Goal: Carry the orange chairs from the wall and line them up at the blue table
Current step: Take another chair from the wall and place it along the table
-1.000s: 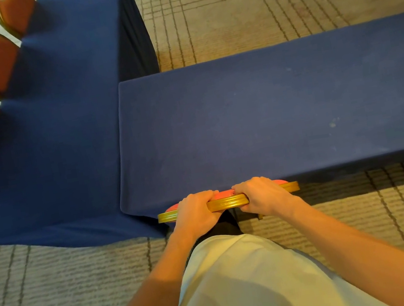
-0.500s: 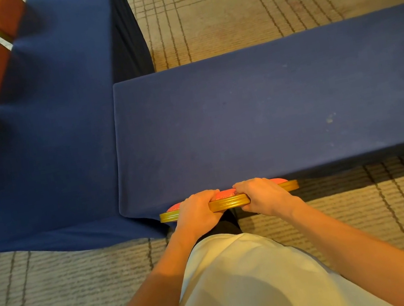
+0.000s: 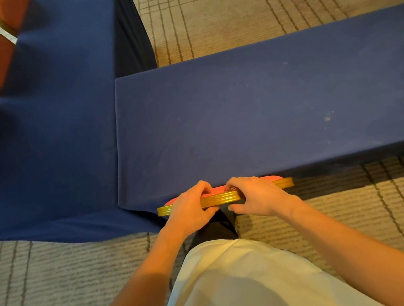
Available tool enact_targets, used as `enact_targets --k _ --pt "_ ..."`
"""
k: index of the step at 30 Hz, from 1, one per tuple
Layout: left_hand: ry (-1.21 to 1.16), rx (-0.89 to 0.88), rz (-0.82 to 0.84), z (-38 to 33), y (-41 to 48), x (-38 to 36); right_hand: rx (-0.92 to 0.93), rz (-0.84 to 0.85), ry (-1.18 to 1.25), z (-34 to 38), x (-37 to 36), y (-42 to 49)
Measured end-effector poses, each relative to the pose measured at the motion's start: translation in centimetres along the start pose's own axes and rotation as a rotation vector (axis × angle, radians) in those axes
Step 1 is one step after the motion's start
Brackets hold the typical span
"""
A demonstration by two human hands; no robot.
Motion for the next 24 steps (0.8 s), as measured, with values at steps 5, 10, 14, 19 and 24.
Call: enact_targets --k 5,10,14,19,24 --pt "-0.039 -0.062 -0.082 -0.4 -2.1 1.3 0.011 -0.018 0.033 1.9 0.9 -0.4" --pt "-0.066 -0.095 -0.169 -0.2 -4.4 2.2 0.026 -0.033 0.066 4.6 1.4 -0.9" --pt "-0.178 -0.099 -0.242 1.0 -6.8 3.5 0.074 -0.087 0.133 7.2 0.9 -1.2" --pt "-0.324 -0.132 -0.370 3.8 -12.0 4.6 0.165 -0.119 0.284 12.3 -0.3 -1.6" --pt "-0.428 -0.109 -0.494 8.5 -20.1 4.2 0.273 -0.095 0.310 20.2 -3.8 -2.5"
Point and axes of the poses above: each hand's wrist, its own y-axis towards the middle knuckle, its own x-axis out of the back of the hand, z = x × y, the point moved 4 cm from there along y, towards the middle knuckle, and after that the axes turned 11 degrees about z, right-handed, at the moved point
